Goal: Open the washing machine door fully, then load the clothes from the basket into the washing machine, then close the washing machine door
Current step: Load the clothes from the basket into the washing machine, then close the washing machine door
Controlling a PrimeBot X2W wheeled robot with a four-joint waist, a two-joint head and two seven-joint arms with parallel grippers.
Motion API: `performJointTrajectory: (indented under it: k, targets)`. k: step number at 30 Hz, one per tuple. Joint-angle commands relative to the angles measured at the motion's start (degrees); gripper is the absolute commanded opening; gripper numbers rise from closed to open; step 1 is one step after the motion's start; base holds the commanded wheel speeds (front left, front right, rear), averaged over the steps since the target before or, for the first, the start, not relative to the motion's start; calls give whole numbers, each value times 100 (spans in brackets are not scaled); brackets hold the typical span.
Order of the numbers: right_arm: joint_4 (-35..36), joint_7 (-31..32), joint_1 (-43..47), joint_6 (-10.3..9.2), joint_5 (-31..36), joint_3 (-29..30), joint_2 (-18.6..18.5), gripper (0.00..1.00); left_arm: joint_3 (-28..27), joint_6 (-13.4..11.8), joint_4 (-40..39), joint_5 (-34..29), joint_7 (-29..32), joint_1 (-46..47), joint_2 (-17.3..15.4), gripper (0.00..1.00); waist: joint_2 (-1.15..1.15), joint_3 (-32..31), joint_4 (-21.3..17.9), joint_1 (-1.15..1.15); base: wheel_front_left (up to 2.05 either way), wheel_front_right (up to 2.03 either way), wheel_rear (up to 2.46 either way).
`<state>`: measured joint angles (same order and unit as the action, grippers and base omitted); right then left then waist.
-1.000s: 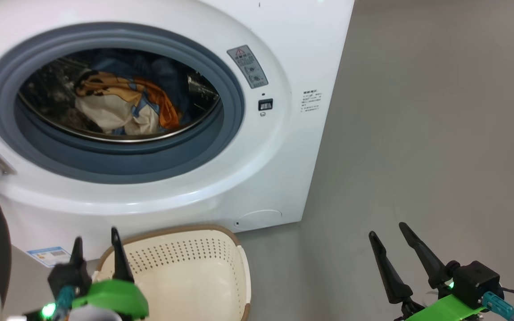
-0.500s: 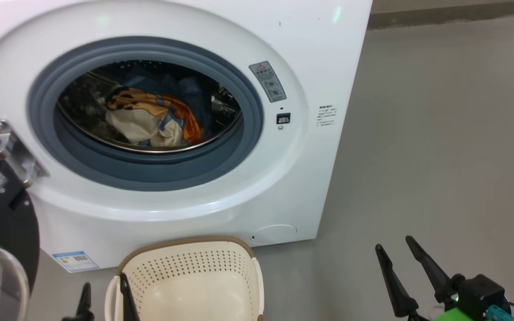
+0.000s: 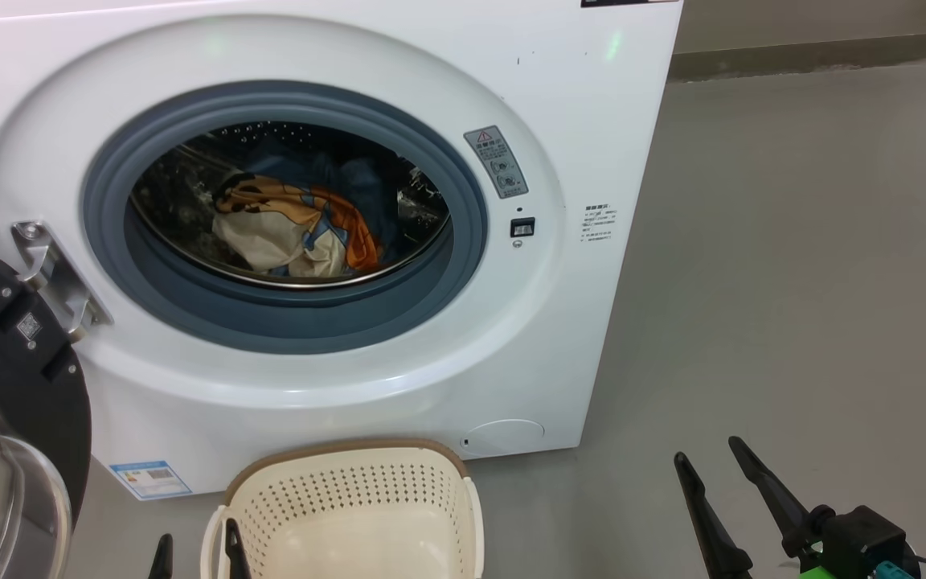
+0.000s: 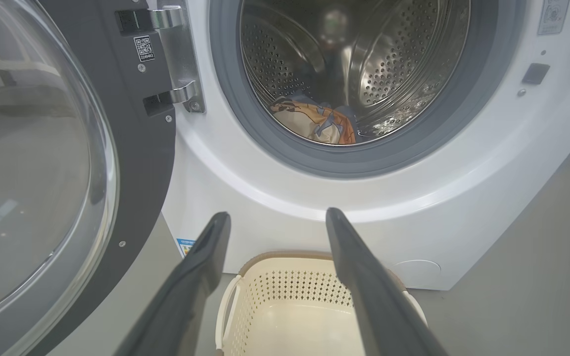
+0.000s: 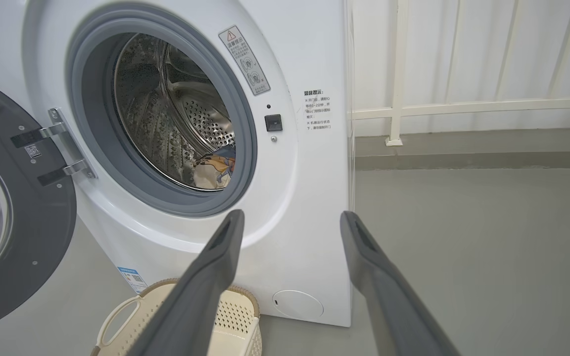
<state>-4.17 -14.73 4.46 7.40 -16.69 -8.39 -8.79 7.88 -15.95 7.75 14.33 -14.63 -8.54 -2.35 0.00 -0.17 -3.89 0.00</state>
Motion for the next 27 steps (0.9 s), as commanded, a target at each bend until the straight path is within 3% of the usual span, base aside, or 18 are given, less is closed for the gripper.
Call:
performJointTrajectory:
  k: [1, 17, 27]
  targets:
    - [170, -27, -25, 9, 40, -111, -39, 100, -182, 17, -179, -65, -37, 80, -54, 100, 0, -12, -5, 0, 0, 0, 0]
    - [137, -27, 90, 9, 79, -20, 0, 100, -213, 140, -349, -175, -37, -75, -53, 100, 0, -53, -78, 0, 0, 0, 0]
    - [151, -27, 75, 9, 59, 16, 7, 100, -163, 53, -310, -94, -37, -42, -53, 100, 0, -2, -87, 0, -50, 50, 0]
